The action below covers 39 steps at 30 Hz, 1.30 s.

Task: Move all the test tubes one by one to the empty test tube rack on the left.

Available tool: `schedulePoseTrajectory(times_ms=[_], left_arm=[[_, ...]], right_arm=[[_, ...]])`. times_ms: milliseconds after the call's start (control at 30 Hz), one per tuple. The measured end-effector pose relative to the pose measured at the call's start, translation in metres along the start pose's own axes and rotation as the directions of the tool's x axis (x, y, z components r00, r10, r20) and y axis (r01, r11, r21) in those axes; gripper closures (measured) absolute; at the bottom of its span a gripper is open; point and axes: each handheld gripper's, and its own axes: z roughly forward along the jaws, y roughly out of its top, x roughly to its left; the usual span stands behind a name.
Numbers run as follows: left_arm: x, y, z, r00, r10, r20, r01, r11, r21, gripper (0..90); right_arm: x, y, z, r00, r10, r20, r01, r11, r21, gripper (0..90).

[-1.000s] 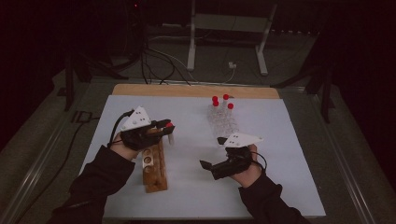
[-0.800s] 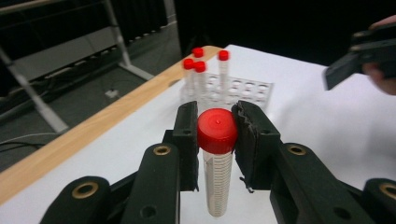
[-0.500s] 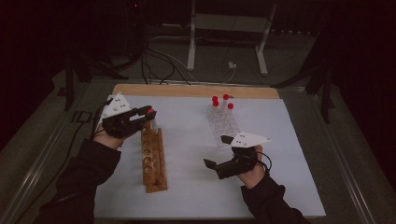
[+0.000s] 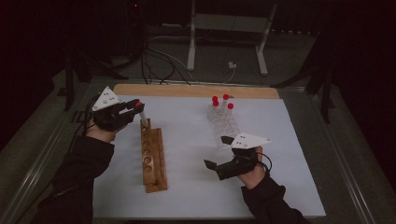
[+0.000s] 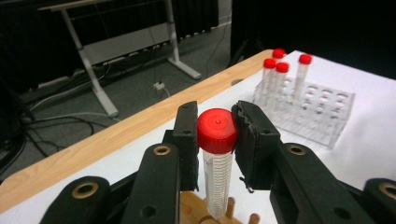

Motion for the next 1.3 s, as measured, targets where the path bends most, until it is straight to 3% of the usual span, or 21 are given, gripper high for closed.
schedulePoseTrajectory(times_ms=[200, 633, 900, 1067, 1300], left_arm=[[0.003, -0.016, 0.01, 0.9998, -0.013, -0.014, 0.014, 0.9992, 0.039, 72.1], [0.0, -0.049, 0.03, 0.9994, -0.035, -0.001, 0.035, 0.9937, 0.106, 72.1], [-0.004, -0.058, 0.035, 0.9997, -0.024, -0.006, 0.025, 0.9907, 0.134, 72.1], [-0.006, -0.061, 0.033, 0.9998, -0.003, -0.018, 0.005, 0.9924, 0.123, 72.0], [-0.005, -0.059, 0.034, 0.9996, -0.027, 0.002, 0.026, 0.9898, 0.14, 71.5]], right_arm=[[-0.001, -0.001, -0.001, 1.0, -0.002, -0.003, 0.002, 1.0, -0.002, 0.0], [0.0, -0.003, 0.0, 0.9997, -0.002, -0.025, 0.001, 1.0, -0.017, 0.0], [0.0, -0.003, -0.001, 0.9996, 0.001, -0.028, -0.001, 1.0, -0.024, 0.0], [-0.001, -0.003, -0.003, 0.9994, 0.007, -0.035, -0.008, 0.999, -0.039, 0.0], [-0.003, -0.002, -0.004, 0.9987, 0.015, -0.048, -0.017, 0.999, -0.03, 0.0]])
